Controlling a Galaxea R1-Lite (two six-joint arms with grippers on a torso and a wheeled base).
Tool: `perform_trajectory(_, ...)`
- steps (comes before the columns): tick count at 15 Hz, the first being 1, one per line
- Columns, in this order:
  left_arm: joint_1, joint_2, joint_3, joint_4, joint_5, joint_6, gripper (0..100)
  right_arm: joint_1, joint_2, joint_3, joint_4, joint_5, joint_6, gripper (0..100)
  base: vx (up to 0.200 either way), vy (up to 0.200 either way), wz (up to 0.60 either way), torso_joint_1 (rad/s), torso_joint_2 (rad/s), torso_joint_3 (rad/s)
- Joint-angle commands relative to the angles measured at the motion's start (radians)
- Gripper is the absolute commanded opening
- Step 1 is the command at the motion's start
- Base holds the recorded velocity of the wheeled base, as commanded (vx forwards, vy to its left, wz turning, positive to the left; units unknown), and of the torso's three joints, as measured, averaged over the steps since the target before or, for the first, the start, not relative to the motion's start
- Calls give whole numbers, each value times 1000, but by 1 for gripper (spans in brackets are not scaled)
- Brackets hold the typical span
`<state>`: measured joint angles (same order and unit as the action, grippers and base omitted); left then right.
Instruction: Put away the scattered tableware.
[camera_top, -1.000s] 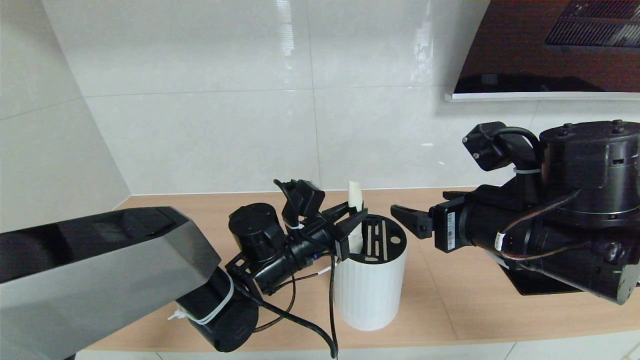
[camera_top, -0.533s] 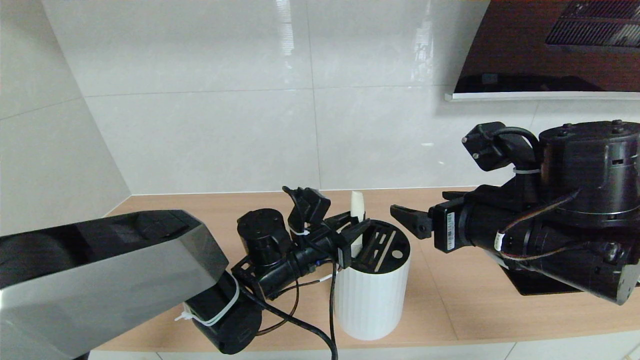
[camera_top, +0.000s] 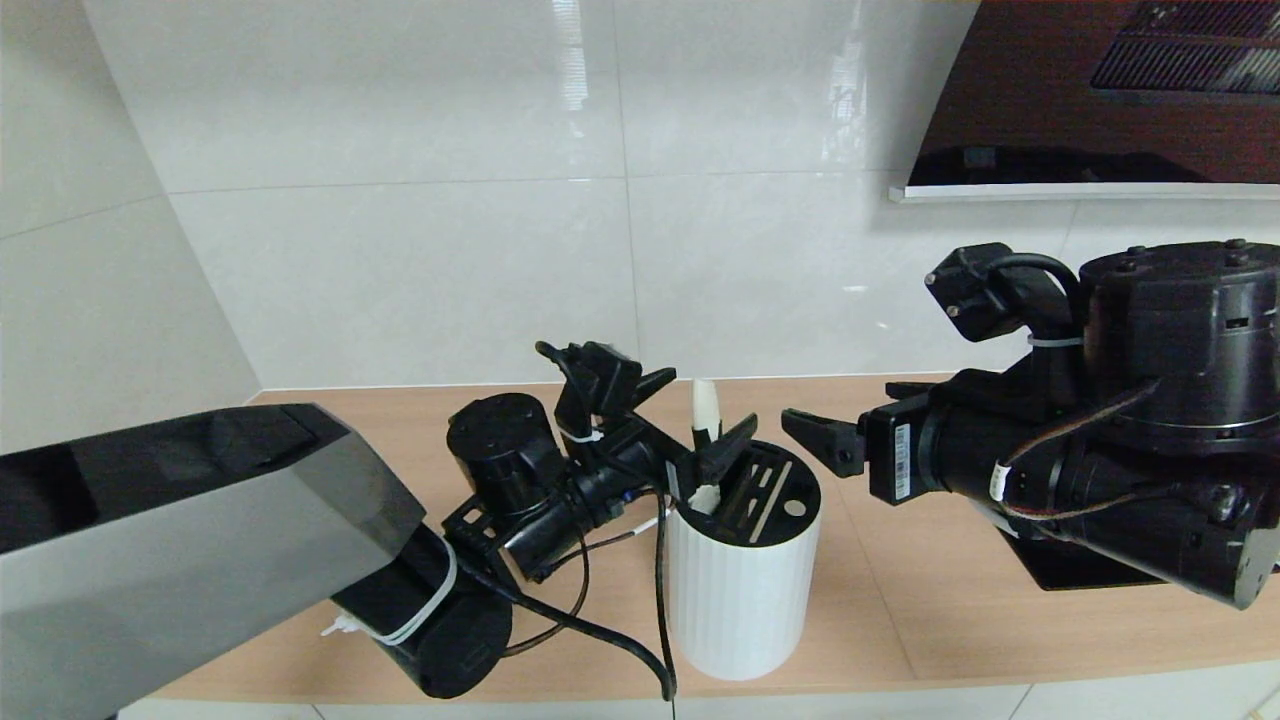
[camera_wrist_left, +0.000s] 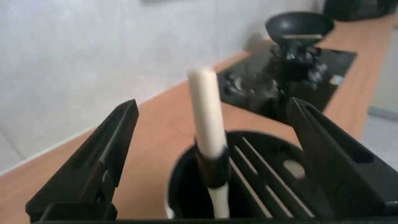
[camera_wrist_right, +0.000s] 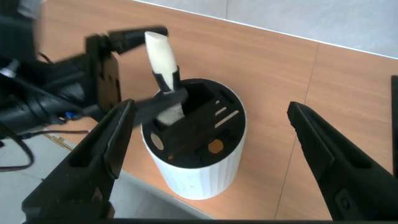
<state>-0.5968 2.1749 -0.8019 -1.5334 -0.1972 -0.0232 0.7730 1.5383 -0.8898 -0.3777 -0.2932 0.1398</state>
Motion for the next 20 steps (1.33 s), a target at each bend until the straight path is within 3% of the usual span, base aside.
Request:
perform_trajectory(1,2,-41,1,-1,22,0,100,0,0,0,-1,0,0,100,0,0,0,0,0,0)
perform_trajectory(6,14,-224,-11,-37,59,-43,100,-18,-20,-1,-1,-3,0,100,0,0,0,0,0,0)
perform_trajectory(8,68,-386,1,-37,59,-43,100,-75,-115,11,3,2,0,100,0,0,0,0,0,0)
perform_trajectory(10,130,-553,104,-37,58,-60,100,-156,-225,80,0,-4,1,100,0,0,0,0,0,0)
perform_trajectory(11,135,-583,133,-37,58,-66,100,-179,-257,95,2,2,1,100,0,0,0,0,0,0)
perform_trajectory(12,146,-725,300,-36,48,-77,100,-258,-415,183,2,23,1,100,0,0,0,0,0,0)
perform_trajectory(14,189,-905,403,45,36,-78,100,-347,-596,247,8,58,1,100,0,0,0,0,0,0)
perform_trajectory(15,193,-978,415,98,38,-80,100,-370,-658,264,10,71,1,100,0,0,0,0,0,0)
perform_trajectory(16,196,-1159,421,262,39,-93,100,-394,-799,292,29,80,-2,100,0,0,0,0,0,0)
perform_trajectory(17,196,-1231,420,335,39,-100,100,-400,-845,293,51,80,-6,100,0,0,0,0,0,0)
perform_trajectory(18,196,-1451,398,607,41,-107,100,-425,-975,290,158,80,-45,100,0,0,0,0,0,0)
perform_trajectory(19,198,-1541,382,730,41,-109,100,-428,-1027,290,210,78,-57,100,0,0,0,0,0,0)
perform_trajectory(20,288,-1716,336,986,38,-127,100,-443,-1124,276,327,69,-77,100,0,0,0,0,0,0)
